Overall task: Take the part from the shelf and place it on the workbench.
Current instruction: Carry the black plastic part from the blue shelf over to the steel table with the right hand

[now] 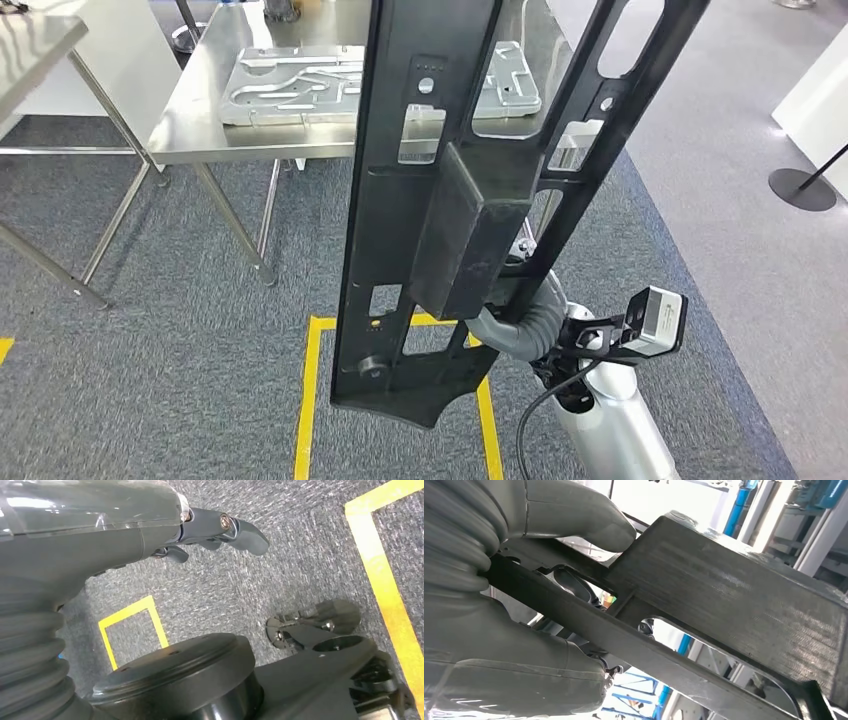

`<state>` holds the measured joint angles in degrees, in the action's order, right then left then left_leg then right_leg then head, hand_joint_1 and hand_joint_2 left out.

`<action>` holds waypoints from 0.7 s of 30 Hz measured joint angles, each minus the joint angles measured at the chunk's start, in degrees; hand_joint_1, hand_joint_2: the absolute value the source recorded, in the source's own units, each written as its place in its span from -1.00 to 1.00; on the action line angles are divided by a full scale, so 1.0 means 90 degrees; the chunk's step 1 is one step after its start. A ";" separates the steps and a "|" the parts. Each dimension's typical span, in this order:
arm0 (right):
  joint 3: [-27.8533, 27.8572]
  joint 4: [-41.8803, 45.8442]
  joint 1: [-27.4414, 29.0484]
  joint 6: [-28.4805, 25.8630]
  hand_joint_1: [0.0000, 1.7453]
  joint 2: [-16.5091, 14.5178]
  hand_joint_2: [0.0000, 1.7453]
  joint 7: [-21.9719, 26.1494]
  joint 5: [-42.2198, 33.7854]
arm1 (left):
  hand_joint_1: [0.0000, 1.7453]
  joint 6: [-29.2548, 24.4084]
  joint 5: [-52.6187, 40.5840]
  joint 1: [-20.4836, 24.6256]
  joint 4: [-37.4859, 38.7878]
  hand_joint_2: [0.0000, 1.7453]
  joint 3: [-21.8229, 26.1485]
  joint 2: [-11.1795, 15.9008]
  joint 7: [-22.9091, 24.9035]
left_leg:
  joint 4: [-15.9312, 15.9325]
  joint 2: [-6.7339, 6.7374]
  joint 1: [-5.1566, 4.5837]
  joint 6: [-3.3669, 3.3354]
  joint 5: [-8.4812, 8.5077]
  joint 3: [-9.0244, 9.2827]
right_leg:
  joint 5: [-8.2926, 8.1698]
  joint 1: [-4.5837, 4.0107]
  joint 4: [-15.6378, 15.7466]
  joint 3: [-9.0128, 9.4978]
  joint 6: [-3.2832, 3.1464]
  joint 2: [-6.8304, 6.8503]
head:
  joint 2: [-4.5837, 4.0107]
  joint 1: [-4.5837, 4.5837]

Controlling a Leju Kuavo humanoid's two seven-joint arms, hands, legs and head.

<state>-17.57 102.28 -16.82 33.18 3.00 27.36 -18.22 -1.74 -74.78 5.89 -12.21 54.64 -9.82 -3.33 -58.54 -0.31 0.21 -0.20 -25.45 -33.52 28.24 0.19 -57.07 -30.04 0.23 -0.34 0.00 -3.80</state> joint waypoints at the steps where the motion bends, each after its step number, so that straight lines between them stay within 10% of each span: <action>1: 0.0000 0.0001 -0.0001 -0.0005 0.96 0.0001 1.00 0.0000 -0.0007 | -1.00 0.0001 -0.0004 -0.0011 0.0000 1.00 0.0000 0.0002 0.0002 | 0.0025 -0.0007 -0.0016 -0.0036 -0.0040 0.0016 | 0.0015 -0.0006 0.0002 0.0001 0.0038 -0.0004 | 0.0000 0.0000; 5: 0.0000 0.0033 0.0003 -0.0003 0.96 0.0001 1.00 0.0011 -0.0026 | -1.00 -0.0009 -0.0001 -0.0044 -0.0001 1.00 0.0000 0.0004 -0.0005 | 0.0130 -0.0015 0.0023 -0.0181 -0.0060 0.0112 | 0.0222 0.0023 -0.0357 -0.0150 0.0192 0.0007 | 0.0000 0.0002; 9: 0.0001 0.0033 0.0038 0.0012 0.96 0.0002 1.00 0.0021 -0.0028 | -1.00 -0.0028 -0.0001 -0.0057 -0.0001 1.00 0.0000 0.0004 -0.0011 | 0.0142 -0.0007 0.0026 -0.0223 -0.0155 0.0205 | 0.0637 0.0064 -0.1859 -0.1123 0.0282 0.0011 | 0.0000 0.0000; 11: 0.0002 0.0033 0.0049 0.0012 0.96 0.0002 1.00 0.0021 -0.0028 | -1.00 -0.0032 -0.0006 -0.0065 0.0000 1.00 0.0000 0.0002 -0.0011 | 0.0141 -0.0017 0.0031 -0.0203 -0.0228 0.0301 | 0.0229 0.0077 -0.1588 -0.1151 0.0282 0.0018 | 0.0000 0.0001; 14: 0.0002 0.0032 0.0041 0.0019 0.96 0.0002 1.00 0.0021 -0.0029 | -1.00 -0.0030 -0.0008 -0.0063 0.0003 1.00 0.0000 -0.0004 -0.0005 | 0.0136 -0.0026 0.0015 -0.0123 -0.0370 0.0450 | -0.0448 0.0053 -0.0360 -0.0675 0.0213 0.0034 | 0.0000 0.0002; 19: 0.0007 0.0044 0.0027 0.0021 0.96 0.0002 1.00 0.0016 -0.0032 | -1.00 -0.0019 0.0013 -0.0044 0.0006 1.00 0.0000 -0.0004 0.0018 | 0.0087 -0.0004 0.0013 0.0047 -0.0544 0.0513 | -0.0381 0.0042 -0.0066 -0.0506 -0.0001 -0.0001 | 0.0000 0.0001; 21: 0.0007 0.0054 0.0014 0.0017 0.96 0.0001 1.00 0.0008 -0.0033 | -1.00 -0.0018 0.0021 -0.0038 0.0006 1.00 0.0001 -0.0003 0.0010 | -0.0476 -0.0001 0.0025 0.0093 -0.0808 0.0262 | -0.0342 0.0058 -0.0029 -0.0421 -0.0076 0.0014 | 0.0000 0.0001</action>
<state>-17.51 102.77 -16.70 33.34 3.01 27.43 -18.52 -1.90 -74.59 5.55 -12.16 54.65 -9.85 -3.24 -62.82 -0.33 0.44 0.64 -32.72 -31.17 25.16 0.72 -57.33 -33.83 -0.46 -0.21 0.00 -3.80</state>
